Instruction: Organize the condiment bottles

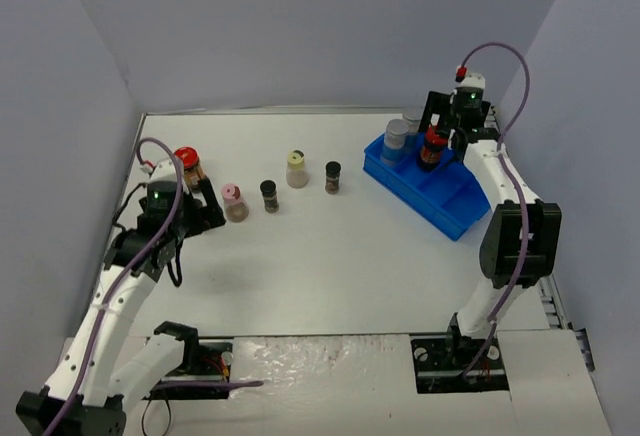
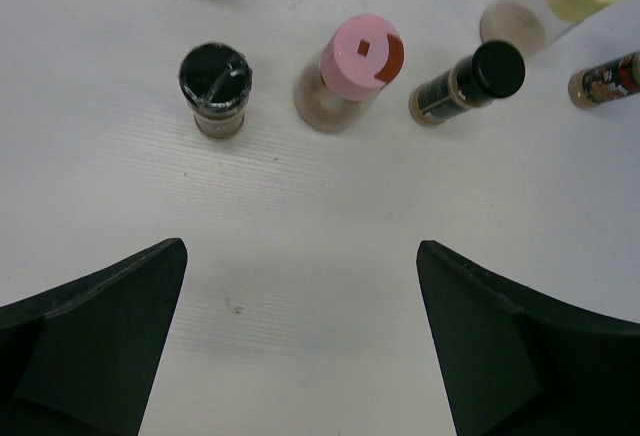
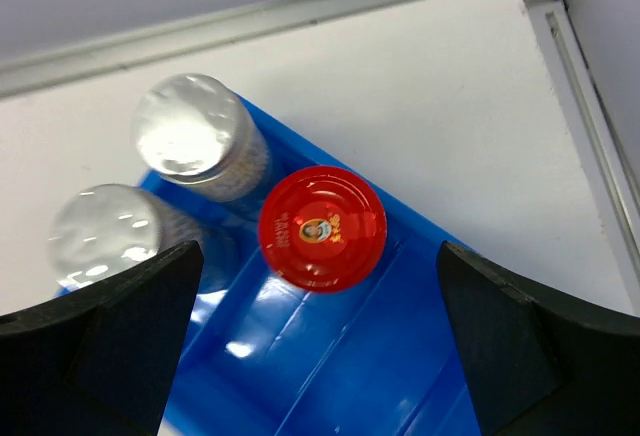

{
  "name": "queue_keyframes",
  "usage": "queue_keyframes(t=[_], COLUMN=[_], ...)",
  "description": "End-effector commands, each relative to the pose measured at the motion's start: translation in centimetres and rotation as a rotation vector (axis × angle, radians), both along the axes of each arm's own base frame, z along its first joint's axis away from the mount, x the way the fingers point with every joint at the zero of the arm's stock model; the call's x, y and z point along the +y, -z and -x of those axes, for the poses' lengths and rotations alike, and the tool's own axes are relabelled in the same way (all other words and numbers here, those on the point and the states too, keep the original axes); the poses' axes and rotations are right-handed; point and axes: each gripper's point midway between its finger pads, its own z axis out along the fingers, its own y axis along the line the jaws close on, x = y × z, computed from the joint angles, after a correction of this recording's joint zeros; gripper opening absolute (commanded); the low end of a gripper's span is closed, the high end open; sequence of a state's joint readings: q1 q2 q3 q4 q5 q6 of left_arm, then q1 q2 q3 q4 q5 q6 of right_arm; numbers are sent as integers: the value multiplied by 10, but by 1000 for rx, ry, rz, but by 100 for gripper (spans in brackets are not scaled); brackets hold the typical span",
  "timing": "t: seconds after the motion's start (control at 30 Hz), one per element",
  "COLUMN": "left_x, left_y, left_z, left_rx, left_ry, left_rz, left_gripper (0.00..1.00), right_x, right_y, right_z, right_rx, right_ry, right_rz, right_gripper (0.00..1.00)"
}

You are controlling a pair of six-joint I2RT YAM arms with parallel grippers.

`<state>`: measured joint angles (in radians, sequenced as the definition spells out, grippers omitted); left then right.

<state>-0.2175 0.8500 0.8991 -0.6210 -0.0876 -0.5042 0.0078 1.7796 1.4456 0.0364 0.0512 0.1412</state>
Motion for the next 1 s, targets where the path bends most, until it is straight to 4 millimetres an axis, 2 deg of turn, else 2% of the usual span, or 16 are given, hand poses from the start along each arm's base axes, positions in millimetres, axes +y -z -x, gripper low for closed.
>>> queue_keyframes(t=[0.0,0.07,0.17,0.23,0.33,0.43,0.53,0.6,0.8,0.97], left_x=[13,18,28,45,54,66,68,84,97,102], left_y=[-43,-47,-45,-41,-31,-31,-14,-3,22,39], left_z=[-44,-62,-92,-113,-144,-168,-188,-199,-221,-226], left_rx=[-63,-47,-16,6,36,36,85,110,147,189], left_ry=[-134,-159,-192,-239,-258,-281,-276,-306,-311,-312], left_rz=[-17,-36,-67,-63,-50,-60,-59,-57,-40,-39], left_gripper=[97,97,97,97,97,97,97,97,97,97], right_x=[16,23,37,46,57,64,68,68,72,75], right_y=[-123,-148,-156,-156,-144,-135,-132,-127,-121,-116], right_z=[40,62,83,96,119,136,148,155,169,175], right_rx=[-252,-303,-325,-328,-299,-282,-277,-270,-262,-252], right_ry=[-28,-49,-85,-110,-147,-176,-199,-206,-232,-247], right_rz=[-120,-163,-206,-229,-255,-266,-267,-264,-264,-263], right_gripper=[100,100,100,100,100,100,100,100,100,100])
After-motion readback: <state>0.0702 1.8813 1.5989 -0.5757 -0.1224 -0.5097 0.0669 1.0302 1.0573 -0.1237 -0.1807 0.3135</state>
